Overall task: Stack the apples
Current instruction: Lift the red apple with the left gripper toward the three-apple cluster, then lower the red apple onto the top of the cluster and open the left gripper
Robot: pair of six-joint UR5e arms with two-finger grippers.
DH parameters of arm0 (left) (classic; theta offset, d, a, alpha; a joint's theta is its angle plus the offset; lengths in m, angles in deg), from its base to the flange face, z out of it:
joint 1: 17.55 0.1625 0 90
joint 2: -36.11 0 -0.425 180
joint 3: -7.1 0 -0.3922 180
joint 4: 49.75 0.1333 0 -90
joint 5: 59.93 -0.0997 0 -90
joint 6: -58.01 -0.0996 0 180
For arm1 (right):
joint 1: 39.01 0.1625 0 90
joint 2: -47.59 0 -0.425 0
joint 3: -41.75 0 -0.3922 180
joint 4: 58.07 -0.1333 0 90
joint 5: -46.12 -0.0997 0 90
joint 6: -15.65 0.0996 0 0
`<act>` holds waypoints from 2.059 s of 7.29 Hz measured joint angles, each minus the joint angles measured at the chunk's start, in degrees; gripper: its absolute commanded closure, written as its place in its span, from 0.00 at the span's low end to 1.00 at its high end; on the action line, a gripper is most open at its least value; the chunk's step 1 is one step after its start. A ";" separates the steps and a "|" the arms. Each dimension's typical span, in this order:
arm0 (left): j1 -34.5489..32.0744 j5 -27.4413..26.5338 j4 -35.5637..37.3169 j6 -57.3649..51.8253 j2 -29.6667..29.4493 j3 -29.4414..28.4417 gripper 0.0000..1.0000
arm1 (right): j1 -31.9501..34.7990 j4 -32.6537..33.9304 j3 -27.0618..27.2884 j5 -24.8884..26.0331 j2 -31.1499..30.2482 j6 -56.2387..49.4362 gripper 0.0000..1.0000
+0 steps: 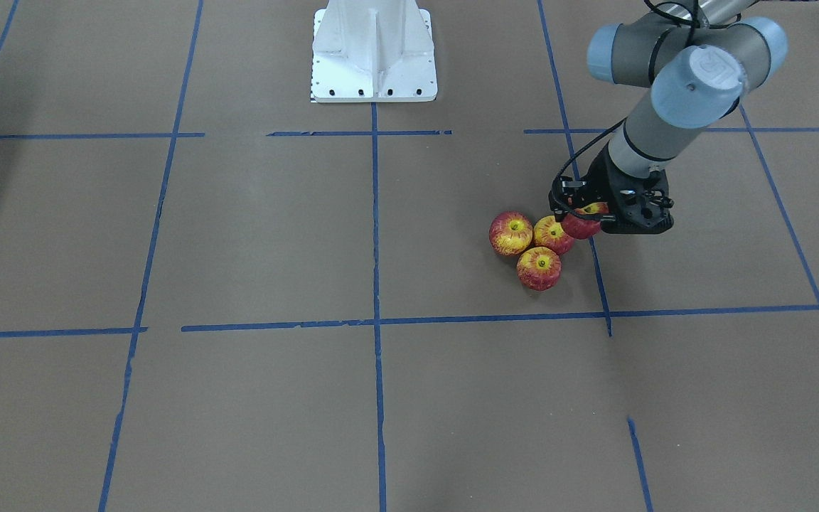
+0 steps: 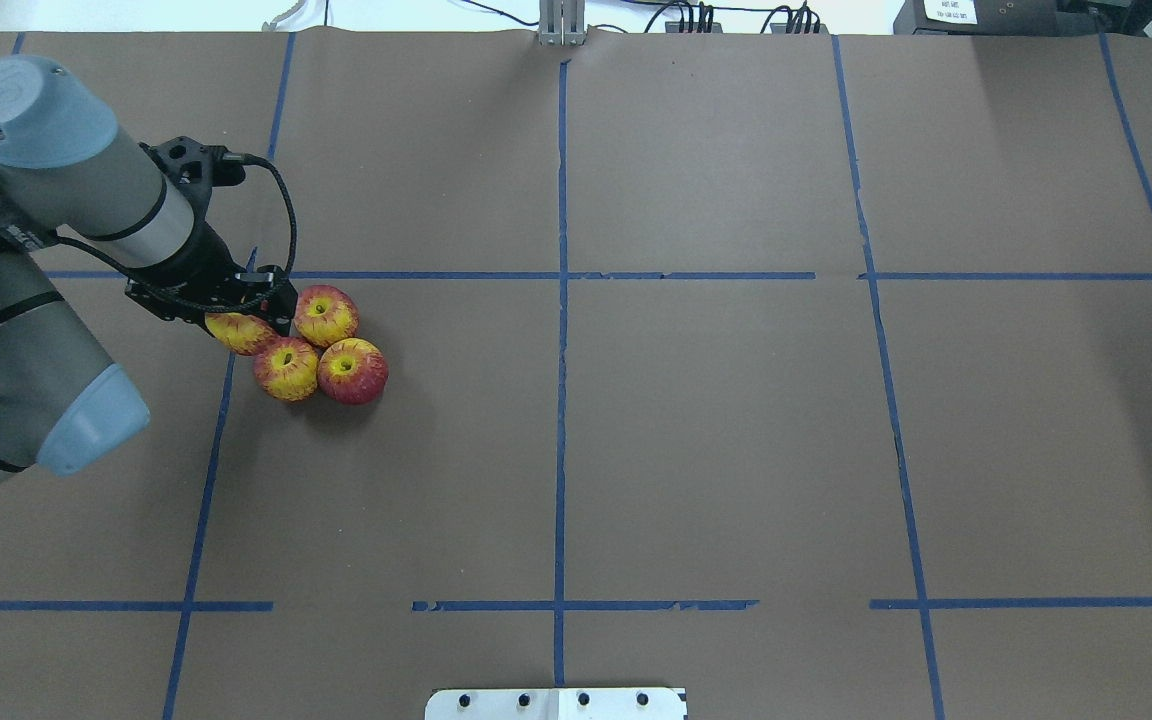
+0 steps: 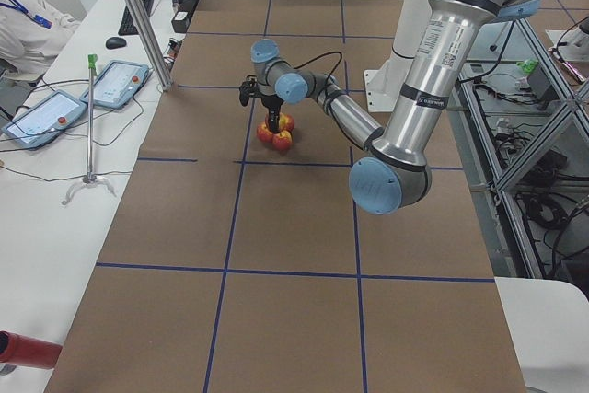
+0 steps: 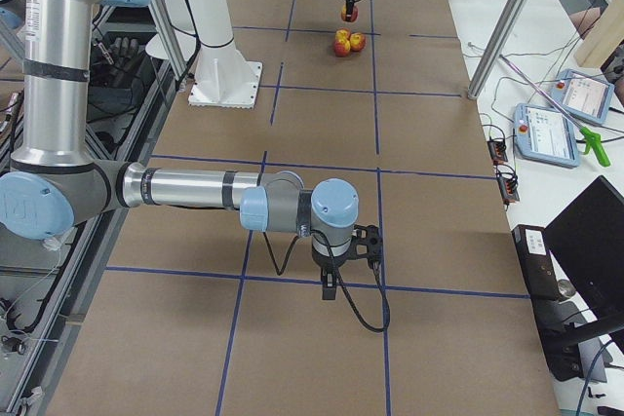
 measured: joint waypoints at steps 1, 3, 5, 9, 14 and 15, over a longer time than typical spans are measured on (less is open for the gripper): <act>0.98 -0.01 -0.10 0.95 -0.80 -0.33 1.00 | 0.00 0.00 0.00 0.00 0.00 0.00 0.00; 2.04 -0.07 -1.78 1.49 -2.35 -2.62 1.00 | 0.00 0.00 0.00 0.00 0.00 0.00 0.00; 2.53 -0.20 -3.96 1.56 -2.94 -4.65 1.00 | 0.00 0.00 0.00 0.00 0.00 0.00 0.00; 2.68 -0.32 -4.62 1.08 -3.02 -5.29 1.00 | 0.00 0.00 0.00 0.00 0.00 0.00 0.00; 2.82 -0.33 -6.32 1.02 -3.01 -6.84 1.00 | 0.00 0.00 0.00 0.00 0.00 0.00 0.00; 2.93 -0.33 -6.40 1.00 -3.02 -6.94 0.78 | 0.00 0.00 0.00 0.00 0.00 0.00 0.00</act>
